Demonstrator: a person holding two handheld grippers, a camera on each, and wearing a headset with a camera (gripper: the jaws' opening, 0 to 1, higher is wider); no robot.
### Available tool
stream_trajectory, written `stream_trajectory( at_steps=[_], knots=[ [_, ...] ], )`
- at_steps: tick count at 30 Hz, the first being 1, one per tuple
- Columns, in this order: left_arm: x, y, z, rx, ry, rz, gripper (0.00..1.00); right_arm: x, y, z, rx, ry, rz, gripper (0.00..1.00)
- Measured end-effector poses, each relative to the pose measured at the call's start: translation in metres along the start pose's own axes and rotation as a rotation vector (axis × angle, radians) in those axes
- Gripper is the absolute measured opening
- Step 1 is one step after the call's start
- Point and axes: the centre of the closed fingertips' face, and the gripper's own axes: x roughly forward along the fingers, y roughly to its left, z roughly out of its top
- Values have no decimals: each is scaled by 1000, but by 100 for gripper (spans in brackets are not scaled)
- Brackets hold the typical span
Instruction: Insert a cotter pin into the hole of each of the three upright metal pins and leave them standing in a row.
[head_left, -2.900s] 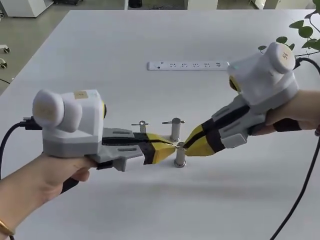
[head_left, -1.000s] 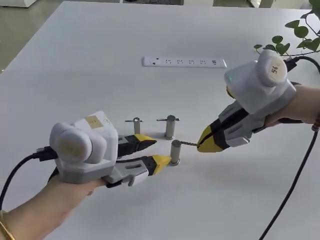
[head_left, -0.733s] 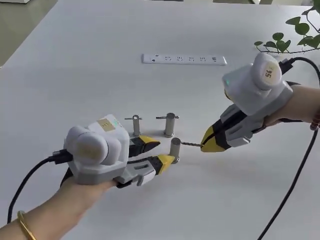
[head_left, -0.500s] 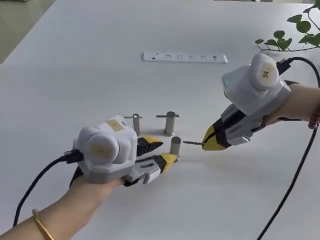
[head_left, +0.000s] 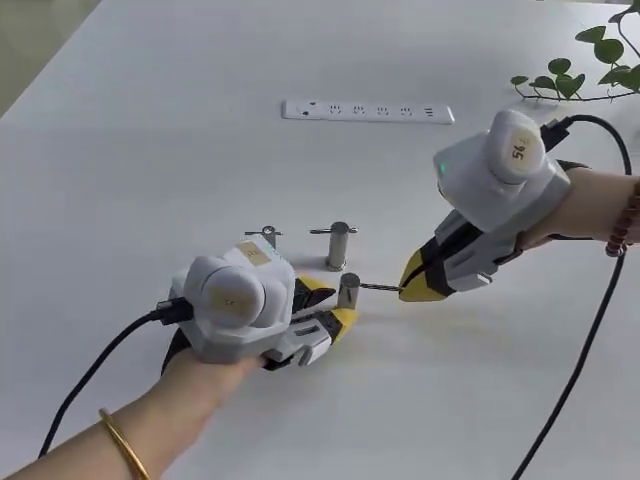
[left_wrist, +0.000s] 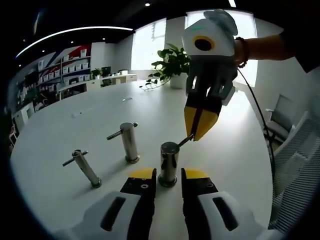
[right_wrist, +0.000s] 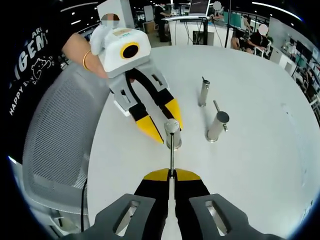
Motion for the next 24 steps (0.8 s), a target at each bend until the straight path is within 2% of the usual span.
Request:
stream_trajectory(
  at_steps=[11,20,24],
  knots=[
    [3,1,-2,-1,8,1,12,2,-1,2,-19,10,5,0],
    [5,1,-3,1,10,-2,11,3,-4,2,-47,16,-5,0],
    [5,1,-3,27,13,-9,11,4,-5,2,-68,20,-7,0]
  ],
)
